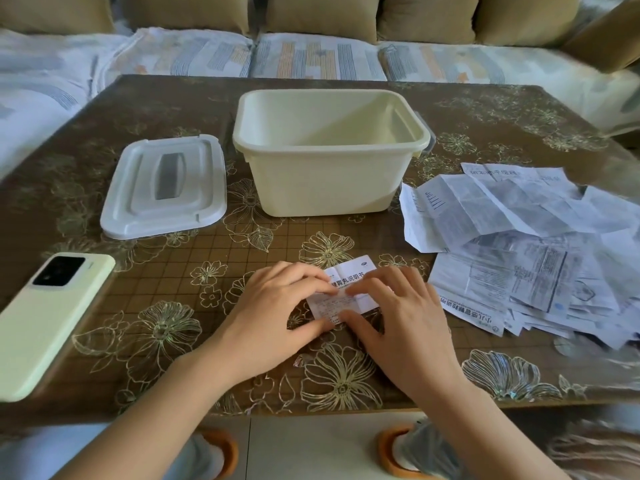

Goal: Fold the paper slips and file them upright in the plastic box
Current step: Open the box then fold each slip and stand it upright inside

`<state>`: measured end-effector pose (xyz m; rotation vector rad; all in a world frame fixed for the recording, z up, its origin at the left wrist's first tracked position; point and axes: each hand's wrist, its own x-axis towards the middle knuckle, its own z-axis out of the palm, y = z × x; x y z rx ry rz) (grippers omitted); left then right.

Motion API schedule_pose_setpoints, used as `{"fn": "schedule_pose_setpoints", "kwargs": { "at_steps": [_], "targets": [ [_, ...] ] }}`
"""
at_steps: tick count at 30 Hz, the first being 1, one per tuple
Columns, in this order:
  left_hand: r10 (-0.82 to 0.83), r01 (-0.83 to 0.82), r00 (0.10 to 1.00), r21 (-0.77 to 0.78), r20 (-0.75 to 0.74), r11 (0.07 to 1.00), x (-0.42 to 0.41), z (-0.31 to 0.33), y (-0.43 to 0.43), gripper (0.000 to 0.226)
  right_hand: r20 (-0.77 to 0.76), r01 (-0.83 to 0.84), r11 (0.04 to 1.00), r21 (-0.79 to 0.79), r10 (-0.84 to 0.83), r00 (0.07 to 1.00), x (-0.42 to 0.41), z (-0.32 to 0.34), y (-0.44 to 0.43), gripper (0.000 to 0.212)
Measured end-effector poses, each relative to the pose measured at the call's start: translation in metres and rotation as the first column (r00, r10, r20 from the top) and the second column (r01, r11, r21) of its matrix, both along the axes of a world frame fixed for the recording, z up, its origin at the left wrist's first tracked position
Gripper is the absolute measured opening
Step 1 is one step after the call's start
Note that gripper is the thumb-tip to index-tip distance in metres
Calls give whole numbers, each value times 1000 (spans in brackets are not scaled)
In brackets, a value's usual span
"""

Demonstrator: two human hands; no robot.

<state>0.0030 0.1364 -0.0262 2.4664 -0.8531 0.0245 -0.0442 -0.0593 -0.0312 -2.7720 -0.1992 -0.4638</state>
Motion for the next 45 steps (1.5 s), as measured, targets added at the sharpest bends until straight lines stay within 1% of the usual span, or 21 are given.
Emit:
{"fn": "schedule_pose_setpoints", "kwargs": {
  "at_steps": [2,5,7,8,9,10,12,14,15,18,22,24,25,27,29,30,33,35,38,41,45],
  "targets": [
    [-17,17,1000,1,-15,1000,3,-1,3,46,26,2,1000,19,-2,1000,3,-3,-4,15],
    [-37,37,999,4,-27,999,5,0,5,48,30,-12,997,75,9,999,9,-2,-12,27],
    [-53,54,998,18,-45,998,7,3,7,48,39,-26,998,60,24,999,9,2,-13,28],
    [-62,64,996,25,-61,998,8,6,8,45,51,-40,998,39,38,998,8,5,-11,24],
    [-77,80,993,33,-87,996,9,10,9,43,58,-77,997,23,76,995,6,8,-8,17],
    [-92,97,989,40,-116,994,11,14,11,44,42,-134,991,15,133,990,3,10,-4,15],
    [-93,104,979,51,-179,993,13,20,12,53,-19,-231,972,-28,231,973,1,12,4,37],
    [-53,66,976,54,-212,996,14,23,12,61,-25,-271,959,-78,270,963,3,10,5,49],
    [-38,49,978,48,-206,998,14,23,12,63,-8,-284,955,-87,285,959,5,10,4,47],
    [-20,27,982,34,-185,999,15,20,9,64,106,-346,926,-152,363,926,11,8,-3,31],
    [-48,53,986,23,-160,998,17,18,5,69,231,-332,911,-246,388,892,11,9,-4,16],
    [-50,55,988,31,-145,998,17,18,3,68,243,-305,926,-222,355,903,10,10,-3,14],
    [-49,54,992,41,-112,998,17,18,2,62,234,-294,938,-184,332,914,9,11,-4,15],
    [-44,45,999,44,-7,998,16,17,1,41,210,-274,958,-78,285,935,6,14,-7,13],
    [-25,26,997,-11,68,1000,12,15,3,21,191,-254,966,55,239,952,0,15,-11,11],
    [-9,14,996,-53,87,998,8,14,4,17,176,-242,962,122,219,960,-4,15,-14,11],
    [65,-54,995,-129,82,990,-7,9,6,27,112,-211,930,299,186,976,-17,13,-22,13],
    [131,-118,989,-156,76,981,-18,7,4,32,73,-179,914,365,164,984,-24,12,-23,9],
    [228,-209,971,-217,66,954,-28,1,-3,35,35,-80,911,404,72,997,-26,9,-19,4],
    [332,-306,941,-247,72,920,-31,1,-12,35,-5,38,911,410,-40,999,-20,7,-10,11],
    [386,-358,909,-178,157,916,-29,0,-20,25,44,134,958,253,-150,988,-13,7,5,14]
  ]
}}
